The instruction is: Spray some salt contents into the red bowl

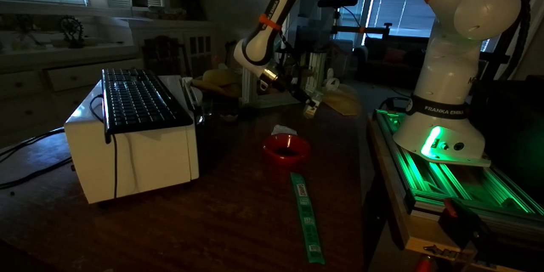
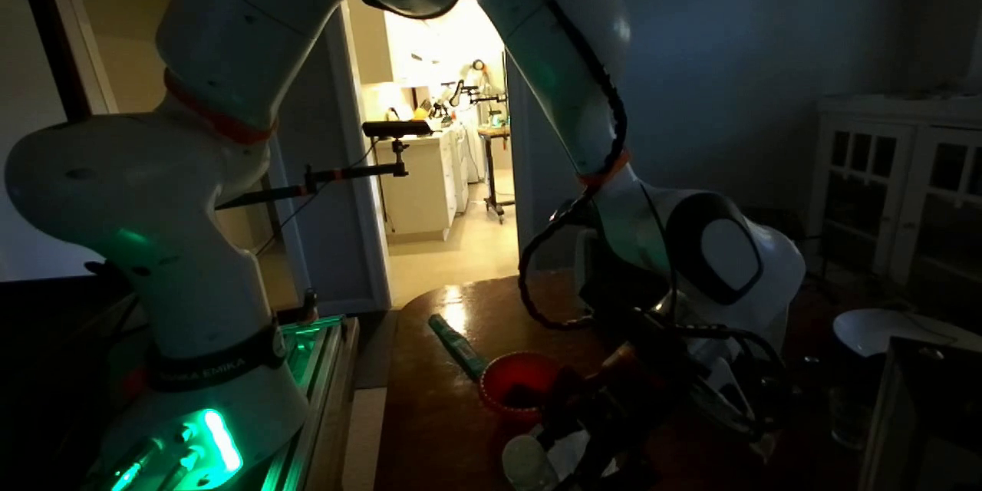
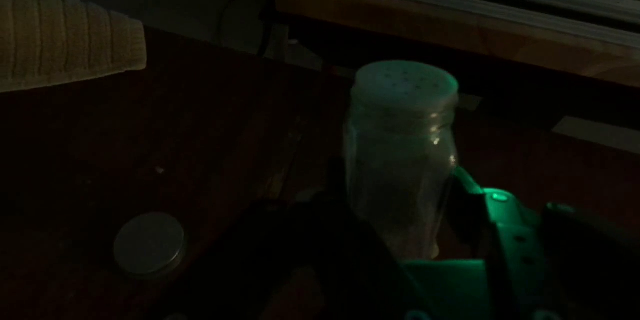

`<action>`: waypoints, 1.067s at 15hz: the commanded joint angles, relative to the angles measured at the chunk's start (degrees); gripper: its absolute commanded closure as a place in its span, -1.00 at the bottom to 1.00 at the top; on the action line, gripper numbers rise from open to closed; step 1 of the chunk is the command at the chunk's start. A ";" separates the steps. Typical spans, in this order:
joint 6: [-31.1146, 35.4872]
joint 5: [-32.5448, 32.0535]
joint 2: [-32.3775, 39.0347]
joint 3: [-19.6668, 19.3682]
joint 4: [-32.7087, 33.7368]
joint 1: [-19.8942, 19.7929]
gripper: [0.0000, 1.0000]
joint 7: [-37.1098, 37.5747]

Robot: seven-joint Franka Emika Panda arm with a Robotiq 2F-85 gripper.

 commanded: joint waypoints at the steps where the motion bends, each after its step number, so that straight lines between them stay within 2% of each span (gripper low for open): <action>1: -2.13 -2.14 6.41 -0.12 5.54 0.39 0.52 -1.27; 7: -3.08 -3.72 12.07 -0.21 10.70 0.93 0.52 -1.24; 12: -4.09 -4.59 13.83 -0.07 13.16 1.45 0.52 -1.30; 13: -4.32 -4.62 14.05 -0.03 13.51 1.54 0.10 -1.27; 14: -4.49 -4.53 14.19 0.02 13.81 1.61 -0.48 -1.22; 16: -4.68 -4.35 14.29 0.11 14.30 1.75 -0.62 -1.06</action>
